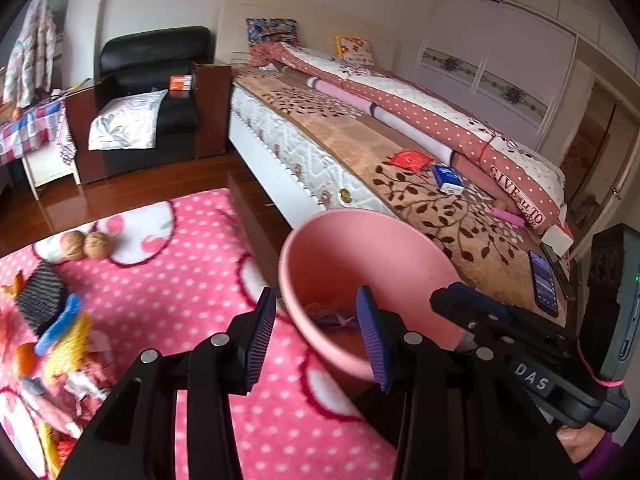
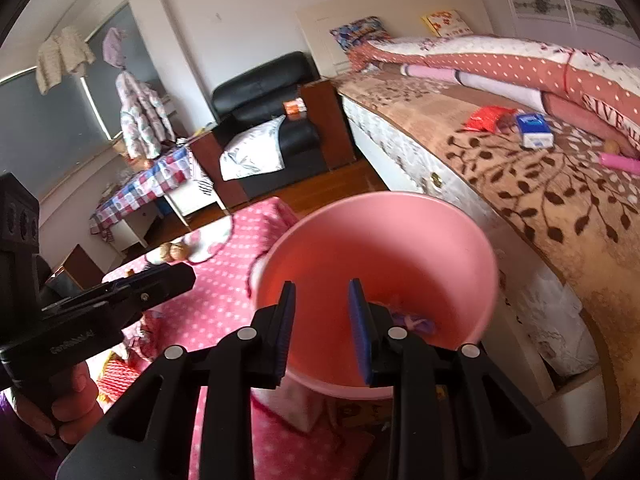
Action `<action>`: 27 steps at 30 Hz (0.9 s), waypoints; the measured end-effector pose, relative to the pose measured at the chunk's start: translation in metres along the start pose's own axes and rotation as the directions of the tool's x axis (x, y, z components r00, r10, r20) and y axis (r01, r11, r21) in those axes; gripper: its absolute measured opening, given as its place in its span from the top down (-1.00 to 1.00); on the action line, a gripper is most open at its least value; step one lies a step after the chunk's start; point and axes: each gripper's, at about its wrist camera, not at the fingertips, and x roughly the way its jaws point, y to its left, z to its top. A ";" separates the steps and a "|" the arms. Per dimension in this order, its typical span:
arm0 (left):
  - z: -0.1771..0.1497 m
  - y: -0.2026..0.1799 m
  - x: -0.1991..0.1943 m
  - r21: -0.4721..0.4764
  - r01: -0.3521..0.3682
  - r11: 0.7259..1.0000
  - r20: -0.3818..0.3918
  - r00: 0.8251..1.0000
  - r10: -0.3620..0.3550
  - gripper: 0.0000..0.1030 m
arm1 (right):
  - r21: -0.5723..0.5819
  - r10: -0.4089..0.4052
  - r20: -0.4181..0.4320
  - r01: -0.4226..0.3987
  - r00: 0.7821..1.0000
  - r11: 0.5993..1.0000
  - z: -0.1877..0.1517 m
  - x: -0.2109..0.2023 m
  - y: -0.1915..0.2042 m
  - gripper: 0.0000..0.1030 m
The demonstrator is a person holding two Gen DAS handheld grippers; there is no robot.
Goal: Collect trash
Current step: 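Open the right gripper to drop the cloth into the bucket, then grasp the red mesh sleeve with the right gripper and lift it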
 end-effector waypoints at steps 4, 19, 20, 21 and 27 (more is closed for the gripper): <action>-0.007 0.017 -0.019 -0.016 -0.044 0.999 0.019 0.999 0.044 0.20 | -0.036 0.049 0.016 -0.049 0.999 0.998 -0.002 -0.003 0.018 0.46; -0.050 0.099 -0.108 -0.112 -0.263 0.958 0.094 0.957 0.274 0.20 | -0.143 0.173 -0.068 -0.181 0.983 0.973 -0.028 0.010 0.085 0.46; -0.053 0.104 -0.112 -0.119 -0.274 0.954 0.094 0.954 0.286 0.20 | -0.149 0.183 -0.079 -0.193 0.980 0.970 -0.030 0.011 0.090 0.46; -0.057 0.108 -0.117 -0.124 -0.289 0.949 0.093 0.949 0.301 0.20 | -0.154 0.191 -0.086 -0.203 0.978 0.967 -0.032 0.012 0.093 0.46; -0.088 0.140 -0.147 -0.156 -0.379 0.912 0.072 0.917 0.393 0.20 | -0.190 0.242 -0.147 -0.267 0.959 0.945 -0.045 0.018 0.118 0.46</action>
